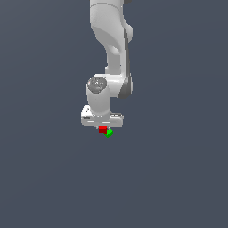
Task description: Stack the red cube on top of the green cube.
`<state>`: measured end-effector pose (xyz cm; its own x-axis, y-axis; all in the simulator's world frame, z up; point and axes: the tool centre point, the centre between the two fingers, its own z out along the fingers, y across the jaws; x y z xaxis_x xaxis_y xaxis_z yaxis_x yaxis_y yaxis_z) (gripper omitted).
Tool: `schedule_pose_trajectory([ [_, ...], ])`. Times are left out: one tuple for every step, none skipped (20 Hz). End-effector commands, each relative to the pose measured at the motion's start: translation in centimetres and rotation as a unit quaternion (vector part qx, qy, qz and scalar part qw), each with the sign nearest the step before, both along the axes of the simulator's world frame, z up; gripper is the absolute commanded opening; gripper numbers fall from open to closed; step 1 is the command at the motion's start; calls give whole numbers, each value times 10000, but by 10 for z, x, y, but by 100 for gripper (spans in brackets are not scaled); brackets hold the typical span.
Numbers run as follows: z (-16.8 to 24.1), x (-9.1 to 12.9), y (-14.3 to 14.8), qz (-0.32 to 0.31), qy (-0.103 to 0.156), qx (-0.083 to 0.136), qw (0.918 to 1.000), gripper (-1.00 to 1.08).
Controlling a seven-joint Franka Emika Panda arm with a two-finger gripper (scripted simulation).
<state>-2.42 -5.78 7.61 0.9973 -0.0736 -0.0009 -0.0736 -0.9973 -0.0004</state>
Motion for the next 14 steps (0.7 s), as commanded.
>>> schedule_pose_trajectory([
  [-8, -3, 13, -5, -7, -1, 10000, -100],
  [-10, -3, 17, -6, -5, -1, 10000, -100],
  [-12, -4, 19, -6, -5, -1, 10000, -100],
  [-13, -4, 21, -6, -5, -1, 10000, -100],
  [-14, -4, 23, -6, -5, -1, 10000, -100],
  [-14, -4, 23, -6, -5, -1, 10000, -100],
  [-14, -4, 23, -6, -5, -1, 10000, 100],
  [-14, -4, 23, -6, -5, -1, 10000, 100],
  [-14, -4, 23, -6, -5, -1, 10000, 100],
  [-14, -4, 23, -6, -5, -1, 10000, 100],
  [-14, -4, 23, -6, -5, -1, 10000, 100],
  [-14, -4, 23, -6, -5, -1, 10000, 100],
  [-14, -4, 23, -6, -5, -1, 10000, 100],
  [-14, -4, 23, -6, -5, -1, 10000, 100],
])
